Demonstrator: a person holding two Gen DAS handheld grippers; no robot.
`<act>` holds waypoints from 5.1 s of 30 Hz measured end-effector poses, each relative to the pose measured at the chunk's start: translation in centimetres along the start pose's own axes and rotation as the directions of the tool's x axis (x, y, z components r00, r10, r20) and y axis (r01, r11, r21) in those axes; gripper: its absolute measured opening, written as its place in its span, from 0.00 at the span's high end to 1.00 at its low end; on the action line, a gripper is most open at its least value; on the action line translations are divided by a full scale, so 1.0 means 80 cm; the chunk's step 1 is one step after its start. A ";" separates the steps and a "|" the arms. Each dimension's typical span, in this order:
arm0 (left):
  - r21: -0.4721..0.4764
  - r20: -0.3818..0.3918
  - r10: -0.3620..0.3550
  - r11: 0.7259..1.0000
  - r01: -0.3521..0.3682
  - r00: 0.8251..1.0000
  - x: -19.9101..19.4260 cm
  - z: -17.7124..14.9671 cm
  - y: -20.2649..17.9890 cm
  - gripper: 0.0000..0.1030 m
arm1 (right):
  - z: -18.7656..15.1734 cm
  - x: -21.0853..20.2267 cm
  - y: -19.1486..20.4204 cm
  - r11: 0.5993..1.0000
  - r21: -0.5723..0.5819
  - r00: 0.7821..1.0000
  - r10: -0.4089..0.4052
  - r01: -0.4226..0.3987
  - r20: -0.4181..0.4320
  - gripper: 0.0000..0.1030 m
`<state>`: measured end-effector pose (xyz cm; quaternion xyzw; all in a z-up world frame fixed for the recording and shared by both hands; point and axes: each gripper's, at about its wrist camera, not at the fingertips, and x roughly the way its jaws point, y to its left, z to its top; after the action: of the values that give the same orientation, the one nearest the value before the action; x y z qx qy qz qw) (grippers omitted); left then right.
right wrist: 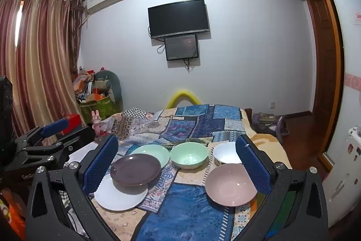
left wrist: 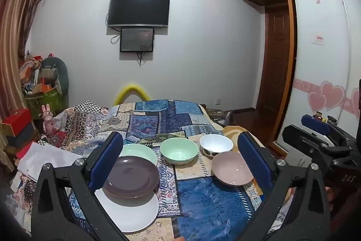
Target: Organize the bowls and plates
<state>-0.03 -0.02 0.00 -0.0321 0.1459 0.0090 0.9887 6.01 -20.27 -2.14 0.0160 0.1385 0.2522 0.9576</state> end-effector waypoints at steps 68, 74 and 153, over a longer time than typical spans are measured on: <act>0.010 0.018 0.008 1.000 -0.008 1.000 0.004 -0.003 -0.002 0.00 | -0.006 0.006 0.001 1.000 0.005 1.000 0.004 -0.004 -0.006 0.00; 0.009 0.020 0.009 1.000 -0.009 1.000 0.003 -0.002 0.000 0.00 | -0.007 0.008 0.002 1.000 0.004 1.000 0.002 -0.002 -0.006 0.00; -0.199 -0.623 -0.038 0.974 -0.111 0.781 0.336 -0.198 0.324 0.78 | -0.179 0.399 0.053 0.978 0.150 0.716 0.207 -0.142 -0.667 0.74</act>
<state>20.42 25.03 -24.50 -0.1418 0.4626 0.0337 0.8745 26.73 -1.57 -23.68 -0.0221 0.4871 0.3233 0.8110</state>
